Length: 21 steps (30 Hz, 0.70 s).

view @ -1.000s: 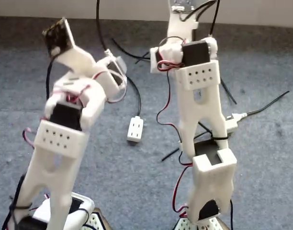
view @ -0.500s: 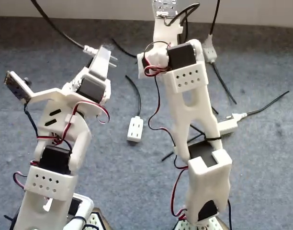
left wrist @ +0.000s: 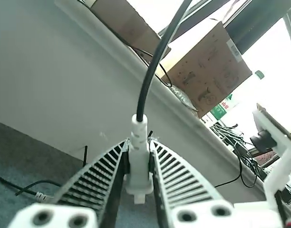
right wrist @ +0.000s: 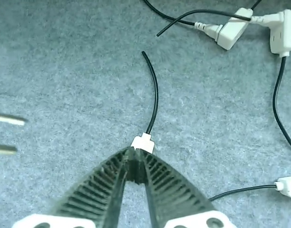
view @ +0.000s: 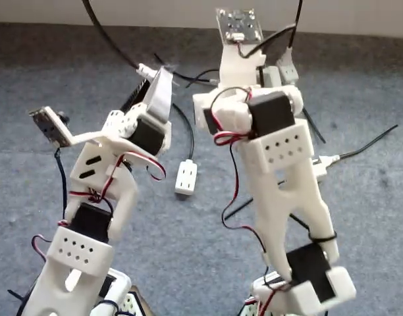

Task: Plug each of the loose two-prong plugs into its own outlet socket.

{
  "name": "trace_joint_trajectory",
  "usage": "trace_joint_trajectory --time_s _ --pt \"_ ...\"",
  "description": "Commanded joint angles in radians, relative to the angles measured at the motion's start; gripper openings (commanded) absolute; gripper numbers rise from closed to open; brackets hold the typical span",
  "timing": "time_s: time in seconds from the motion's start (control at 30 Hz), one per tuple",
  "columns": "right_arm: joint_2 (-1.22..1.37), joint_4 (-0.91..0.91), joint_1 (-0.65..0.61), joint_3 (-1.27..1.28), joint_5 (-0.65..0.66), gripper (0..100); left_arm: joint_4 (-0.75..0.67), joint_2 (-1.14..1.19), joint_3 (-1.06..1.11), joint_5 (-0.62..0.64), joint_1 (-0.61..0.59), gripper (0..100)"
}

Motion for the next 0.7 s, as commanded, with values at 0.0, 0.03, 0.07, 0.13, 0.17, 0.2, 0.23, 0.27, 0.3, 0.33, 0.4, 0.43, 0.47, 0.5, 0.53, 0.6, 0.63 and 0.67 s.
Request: trace_joint_trajectory --time_s 0.0,0.03,0.07,0.13,0.17,0.2,0.23,0.27,0.3,0.33,0.4,0.43,0.47,0.5,0.53,0.6,0.63,0.67 --pt "-0.177 -0.111 -0.018 0.202 -0.002 0.8 -0.358 -0.010 0.128 -0.014 0.021 1" --pt "-0.226 -0.148 -0.019 0.265 0.000 0.8 -0.466 -0.008 0.170 -0.014 0.022 1" --pt "-0.275 -0.183 -0.021 0.325 0.009 0.8 -0.565 -0.008 0.203 -0.014 0.031 1" --pt "-0.372 -0.260 -0.039 0.429 0.034 0.8 -0.689 -0.008 0.248 -0.014 0.059 1" --pt "-0.410 -0.291 -0.059 0.473 0.041 0.8 -0.701 -0.008 0.260 -0.012 0.071 1" --pt "-0.444 -0.317 -0.079 0.513 0.041 0.8 -0.701 -0.008 0.269 0.005 0.081 1" --pt "-0.473 -0.348 -0.101 0.555 0.043 0.8 -0.701 -0.008 0.278 0.038 0.082 1" --pt "-0.490 -0.375 -0.120 0.590 0.055 0.8 -0.701 -0.008 0.282 0.072 0.079 1" --pt "-0.495 -0.395 -0.136 0.616 0.074 0.8 -0.701 -0.010 0.289 0.095 0.073 1" --pt "-0.495 -0.410 -0.143 0.638 0.083 0.8 -0.701 -0.010 0.291 0.109 0.067 1" --pt "-0.486 -0.427 -0.150 0.654 0.075 0.8 -0.701 -0.010 0.294 0.114 0.064 1" --pt "-0.481 -0.429 -0.150 0.653 0.075 0.8 -0.701 -0.010 0.297 0.114 0.071 1" --pt "-0.478 -0.429 -0.150 0.653 0.077 0.8 -0.694 -0.008 0.298 0.115 0.073 1" --pt "-0.478 -0.429 -0.150 0.653 0.077 0.8 -0.680 -0.008 0.305 0.118 0.077 1" --pt "-0.478 -0.430 -0.150 0.653 0.077 0.8 -0.672 -0.008 0.314 0.117 0.091 1" --pt "-0.475 -0.430 -0.150 0.653 0.080 0.8 -0.669 -0.010 0.343 0.115 0.113 1" --pt "-0.473 -0.432 -0.148 0.651 0.081 0.8 -0.672 -0.012 0.363 0.118 0.122 1" --pt "-0.473 -0.433 -0.147 0.651 0.081 0.8 -0.674 -0.018 0.378 0.115 0.136 1"
